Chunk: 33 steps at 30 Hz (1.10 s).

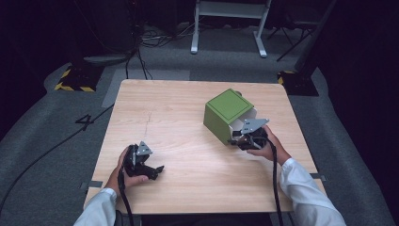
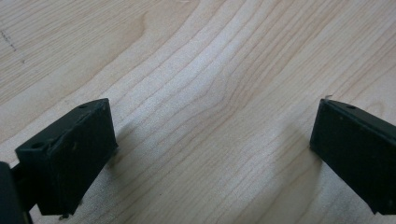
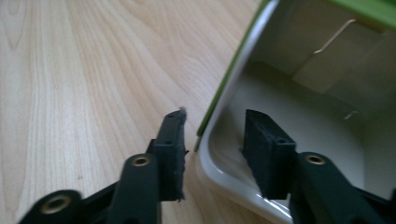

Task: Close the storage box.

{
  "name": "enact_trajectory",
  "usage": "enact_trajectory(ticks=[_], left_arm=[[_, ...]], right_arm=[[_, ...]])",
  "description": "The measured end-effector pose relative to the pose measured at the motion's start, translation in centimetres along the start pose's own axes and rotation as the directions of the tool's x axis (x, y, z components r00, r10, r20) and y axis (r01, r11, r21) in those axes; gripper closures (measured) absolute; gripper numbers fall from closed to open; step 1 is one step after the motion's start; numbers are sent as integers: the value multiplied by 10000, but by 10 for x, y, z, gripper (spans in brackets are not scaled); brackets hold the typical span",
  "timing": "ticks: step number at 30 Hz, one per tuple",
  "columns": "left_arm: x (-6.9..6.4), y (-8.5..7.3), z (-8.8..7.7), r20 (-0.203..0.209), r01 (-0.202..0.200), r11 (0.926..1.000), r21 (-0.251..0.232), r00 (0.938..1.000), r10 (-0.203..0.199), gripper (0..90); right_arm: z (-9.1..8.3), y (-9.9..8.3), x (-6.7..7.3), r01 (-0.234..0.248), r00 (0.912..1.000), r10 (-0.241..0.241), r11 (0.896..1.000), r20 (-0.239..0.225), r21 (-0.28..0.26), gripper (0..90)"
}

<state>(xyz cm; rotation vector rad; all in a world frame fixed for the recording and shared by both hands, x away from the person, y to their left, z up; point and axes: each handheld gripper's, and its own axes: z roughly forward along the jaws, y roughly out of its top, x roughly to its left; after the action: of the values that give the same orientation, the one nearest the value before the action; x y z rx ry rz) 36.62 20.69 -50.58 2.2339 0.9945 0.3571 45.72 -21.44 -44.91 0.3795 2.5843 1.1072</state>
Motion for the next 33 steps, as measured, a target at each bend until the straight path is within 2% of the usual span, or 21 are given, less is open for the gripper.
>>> enact_trajectory(ticks=[2, 3, 5, 7, 9, 10, 11, 14, 15, 23, 25, 33], left_arm=[[0, 0, 0, 0, -1, 10000, 1, 10000, 1, 4], [0, 0, 0, 0, -1, 10000, 1, 10000, 1, 4], [0, 0, 0, 1, 0, 10000, 2, 10000, 0, 4], [0, 0, 0, 0, -2, 10000, 3, 10000, 2, 4], [0, 0, 0, -1, 0, 10000, 0, 10000, 0, 4], [0, 0, 0, -1, 0, 10000, 0, 10000, 0, 4], [0, 0, 0, -1, 1, 10000, 1, 10000, -1, 4], [0, 0, 0, 0, -1, 10000, 2, 10000, 1, 4], [0, 0, 0, -2, -1, 10000, 2, 10000, 1, 5], [0, 0, 0, -3, 2, 10000, -2, 10000, -2, 5], [0, 0, 0, -3, 1, 10000, -1, 10000, -1, 5], [0, 0, 0, -2, -2, 10000, 2, 10000, 2, 4]], right_arm=[[-7, 1, -2, -323, 9995, 323, 9993, 54, -161, 515], [-7, 1, -2, -323, 9995, 323, 9993, 54, -161, 515], [-15, 2, 0, -343, 9994, 343, 9994, 80, -88, 440], [-17, 3, 1, -332, 9994, 332, 9994, 119, -47, 422], [-25, 4, 3, -446, 9985, 450, 9989, 314, -122, 355], [-25, 4, 3, -446, 9985, 450, 9989, 314, -122, 355], [-30, 4, 4, -519, 9975, 521, 9986, 481, -55, 297], [-34, 4, 6, -511, 9975, 507, 9987, 483, 70, 262], [-38, 4, 8, -523, 9962, 510, 9985, 703, 172, 229], [-57, -7, 15, -589, 9911, 550, 9979, 1212, 284, 204], [-62, -13, 16, -663, 9859, 573, 9964, 1573, 526, 198], [-72, -32, 18, -983, 9792, 830, 9923, 1852, 751, 198]])
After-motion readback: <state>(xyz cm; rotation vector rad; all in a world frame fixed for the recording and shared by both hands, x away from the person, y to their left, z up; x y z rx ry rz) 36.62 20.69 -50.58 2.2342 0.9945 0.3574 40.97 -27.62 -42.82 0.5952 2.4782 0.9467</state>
